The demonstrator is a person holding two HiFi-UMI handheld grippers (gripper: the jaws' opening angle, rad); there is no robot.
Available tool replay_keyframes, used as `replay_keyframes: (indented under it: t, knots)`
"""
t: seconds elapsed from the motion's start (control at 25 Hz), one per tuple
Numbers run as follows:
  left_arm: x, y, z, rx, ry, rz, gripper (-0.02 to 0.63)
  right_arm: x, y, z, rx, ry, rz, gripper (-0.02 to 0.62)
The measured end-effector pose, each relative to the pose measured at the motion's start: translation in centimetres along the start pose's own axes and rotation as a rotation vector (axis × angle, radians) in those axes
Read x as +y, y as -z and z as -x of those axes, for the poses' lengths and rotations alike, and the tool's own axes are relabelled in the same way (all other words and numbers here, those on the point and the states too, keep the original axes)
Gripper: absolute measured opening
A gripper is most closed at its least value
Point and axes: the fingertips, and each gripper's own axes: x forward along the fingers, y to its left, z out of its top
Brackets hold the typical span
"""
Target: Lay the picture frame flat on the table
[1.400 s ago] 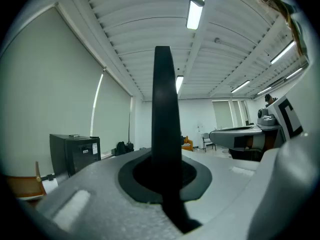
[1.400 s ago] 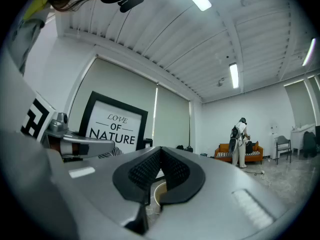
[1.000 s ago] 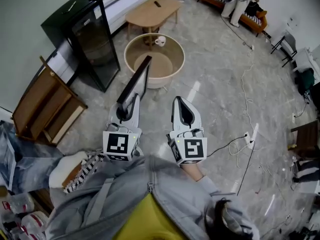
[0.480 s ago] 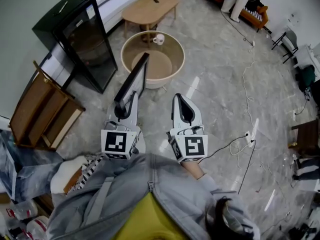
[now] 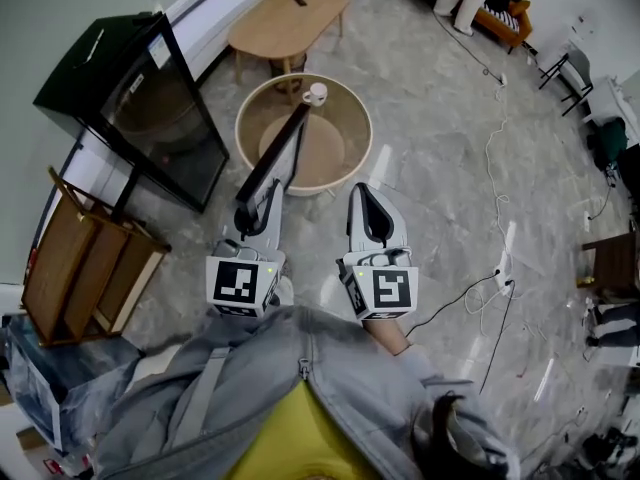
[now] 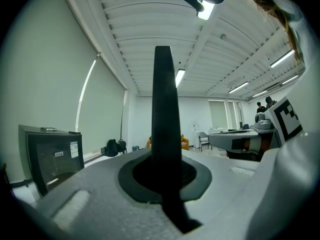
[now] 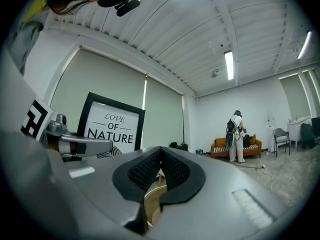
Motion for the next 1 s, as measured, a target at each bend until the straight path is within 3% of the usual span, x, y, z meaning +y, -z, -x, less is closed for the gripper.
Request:
replay_keyframes:
  t: [0.36, 1.0]
  knots:
    - [6.4, 1.1, -8.8, 0.008, 0.084, -0.003, 0.009, -1.4, 1.2, -9.8, 0.014, 0.075, 0.016, -0.003]
    - [8.9, 1.7, -15.7, 0.012, 0.133, 0.033, 0.009, -3.6, 2.5, -17.0, 0.015, 0.075, 0.013, -0.003]
